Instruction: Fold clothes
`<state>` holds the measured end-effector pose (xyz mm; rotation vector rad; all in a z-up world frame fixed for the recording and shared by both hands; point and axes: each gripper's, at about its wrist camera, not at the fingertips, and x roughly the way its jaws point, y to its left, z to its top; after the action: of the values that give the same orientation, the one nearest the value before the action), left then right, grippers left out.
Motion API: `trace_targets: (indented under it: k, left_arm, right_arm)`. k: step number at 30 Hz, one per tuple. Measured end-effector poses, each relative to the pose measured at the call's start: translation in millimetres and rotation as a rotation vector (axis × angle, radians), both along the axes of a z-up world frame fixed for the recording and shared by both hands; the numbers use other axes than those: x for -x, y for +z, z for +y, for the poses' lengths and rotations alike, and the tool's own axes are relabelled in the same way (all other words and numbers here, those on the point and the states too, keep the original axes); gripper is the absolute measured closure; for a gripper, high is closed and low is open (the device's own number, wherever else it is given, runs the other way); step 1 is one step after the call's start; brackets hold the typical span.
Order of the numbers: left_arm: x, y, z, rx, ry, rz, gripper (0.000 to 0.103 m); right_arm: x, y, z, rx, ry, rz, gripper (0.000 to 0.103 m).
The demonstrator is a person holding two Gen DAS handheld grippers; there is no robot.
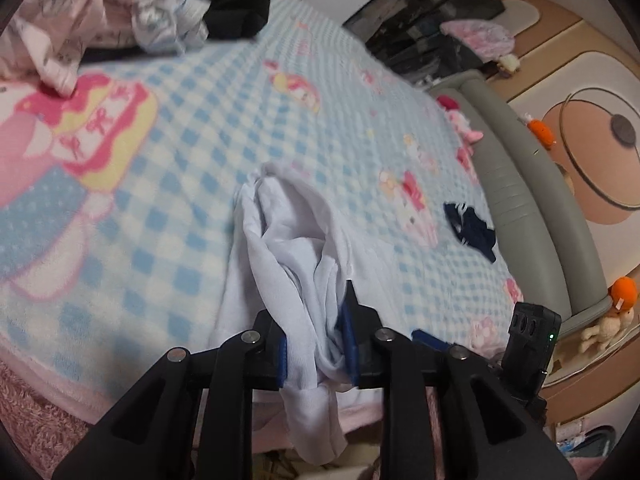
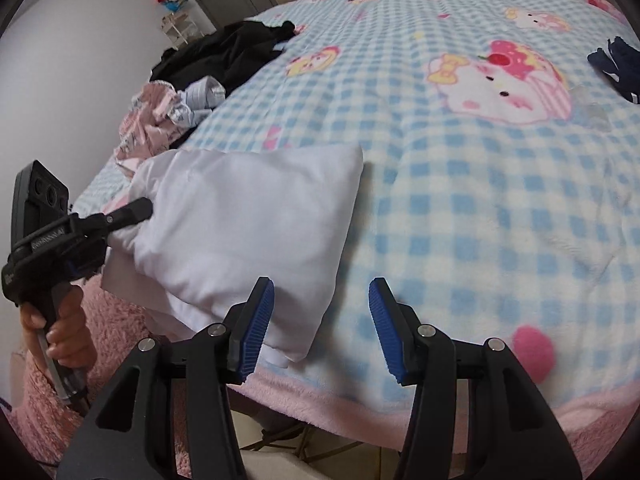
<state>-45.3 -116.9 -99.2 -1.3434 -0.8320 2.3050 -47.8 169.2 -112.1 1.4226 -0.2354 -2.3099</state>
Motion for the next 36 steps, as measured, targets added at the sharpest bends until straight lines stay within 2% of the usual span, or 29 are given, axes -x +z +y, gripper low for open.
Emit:
trace_targets:
  k: [1, 2, 3, 5, 7, 8, 9, 12, 14, 16, 18, 19, 20, 21, 24, 26, 29, 32, 36]
  left_arm:
    - [1.4, -1.3, -2.9, 0.056, 0.015, -0.035, 0.063]
    - [2.2, -1.5, -5.8, 0.115, 0.032, -0.062, 0.05]
    - [0.0, 4.0, -9.5, 0.18, 0.058, -0.051, 0.048]
    - [-4.4, 14.3, -17.7, 0.21, 0.088, -0.016, 0.049]
    - [-5.3, 16.4, -25.6, 0.108, 0.079, 0.011, 0.043]
    - [-5.1, 16.4, -28.4, 0.058, 0.07, 0.019, 0.029]
    - [-1.0, 10.3, -24.5, 0.019, 0.037, 0.003, 0.027]
    - [8.8, -13.6, -6.2, 0.043, 0.002, -0.069, 0.028]
    - [8.9, -29.6, -0.7, 0.022, -0.001, -0.098, 0.027]
    - [6.0, -38.0, -1.6, -0.007, 0.016, -0.1, 0.028]
    - [2.8, -38.3, -1.8, -0.03, 0.016, -0.08, 0.037]
    - [0.9, -38.1, -1.3, -0.038, 0.009, -0.073, 0.039]
    - [0.0, -37.0, 0.5, -0.044, 0.003, -0.066, 0.044]
    - [-0.4, -34.9, 4.2, -0.043, -0.007, -0.058, 0.049]
    - [0.1, -29.9, 8.5, -0.048, -0.028, -0.045, 0.057]
    - [2.7, -27.4, 17.4, -0.057, -0.048, -0.038, 0.058]
    - [4.4, -25.0, 35.5, -0.045, -0.078, -0.04, 0.058]
    - [4.2, -20.7, 57.0, -0.049, -0.125, -0.032, 0.059]
    - [4.2, -14.0, 87.1, -0.076, -0.206, -0.011, 0.059]
  right_arm:
    - [0.8, -4.0, -2.3, -0.024, 0.004, -0.016, 0.051]
    - [1.6, -7.7, -3.6, -0.047, 0.004, -0.031, 0.05]
    - [2.2, -10.2, -2.5, -0.058, -0.002, -0.04, 0.05]
    - [2.7, -8.8, 4.6, -0.034, -0.021, -0.041, 0.05]
    - [3.8, -4.0, 10.8, -0.012, -0.035, -0.032, 0.05]
    - [5.0, -1.6, 11.6, -0.001, -0.027, -0.024, 0.05]
    - [7.2, 0.2, 11.3, 0.011, -0.016, -0.019, 0.048]
    - [20.5, -3.4, 2.7, 0.076, 0.032, -0.044, 0.045]
    - [30.4, -14.3, -5.1, 0.118, 0.058, -0.087, 0.045]
    - [39.3, -29.2, -12.5, 0.14, 0.069, -0.141, 0.043]
    - [45.9, -44.9, -13.1, 0.198, 0.086, -0.17, 0.034]
    - [48.8, -50.7, -11.6, 0.224, 0.084, -0.182, 0.034]
    - [50.2, -52.1, -9.4, 0.24, 0.071, -0.187, 0.036]
    - [49.4, -49.0, -8.6, 0.248, 0.063, -0.179, 0.049]
    - [41.1, -31.9, -10.8, 0.22, 0.061, -0.113, 0.072]
    - [36.4, -21.2, -12.4, 0.176, 0.063, -0.075, 0.079]
    - [33.6, -12.4, -8.0, 0.091, 0.064, -0.055, 0.081]
    - [31.1, -4.2, 13.6, 0.117, 0.015, -0.053, 0.085]
    - [22.6, 16.8, 53.0, 0.147, -0.086, -0.014, 0.085]
